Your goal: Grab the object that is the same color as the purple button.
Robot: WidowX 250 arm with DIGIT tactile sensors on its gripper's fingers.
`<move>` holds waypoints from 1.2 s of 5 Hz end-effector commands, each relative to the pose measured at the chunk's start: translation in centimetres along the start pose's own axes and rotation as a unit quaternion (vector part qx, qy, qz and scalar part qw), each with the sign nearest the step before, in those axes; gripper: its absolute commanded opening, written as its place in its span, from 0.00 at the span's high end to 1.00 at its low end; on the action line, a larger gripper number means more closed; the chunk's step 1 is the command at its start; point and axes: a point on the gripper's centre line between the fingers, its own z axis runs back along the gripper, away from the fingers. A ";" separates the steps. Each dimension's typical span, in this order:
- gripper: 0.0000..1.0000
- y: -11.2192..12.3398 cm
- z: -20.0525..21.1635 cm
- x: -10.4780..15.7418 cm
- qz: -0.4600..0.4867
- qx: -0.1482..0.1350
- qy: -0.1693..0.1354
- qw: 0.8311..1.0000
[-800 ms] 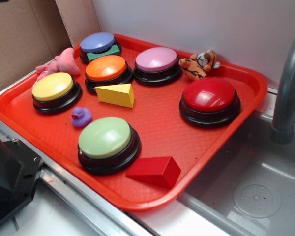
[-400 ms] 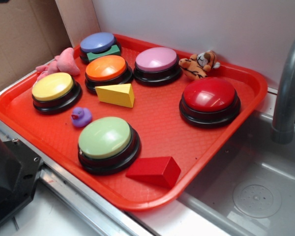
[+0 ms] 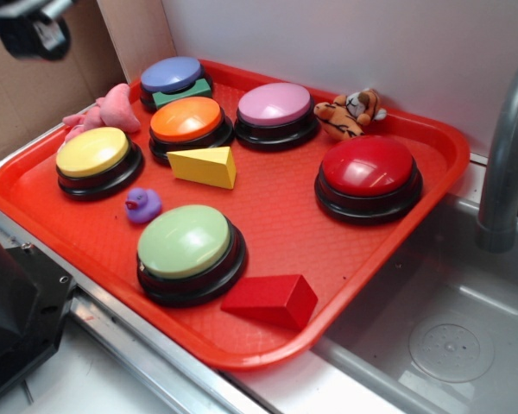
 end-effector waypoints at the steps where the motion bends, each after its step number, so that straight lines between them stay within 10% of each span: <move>1: 0.00 1.8 -6.2 2.4 0.190 -0.011 -0.029 0.981; 4: 0.00 0.9 -14.0 3.4 0.262 0.023 -0.038 0.964; 6: 0.00 1.3 -16.7 3.4 0.274 -0.016 -0.035 0.961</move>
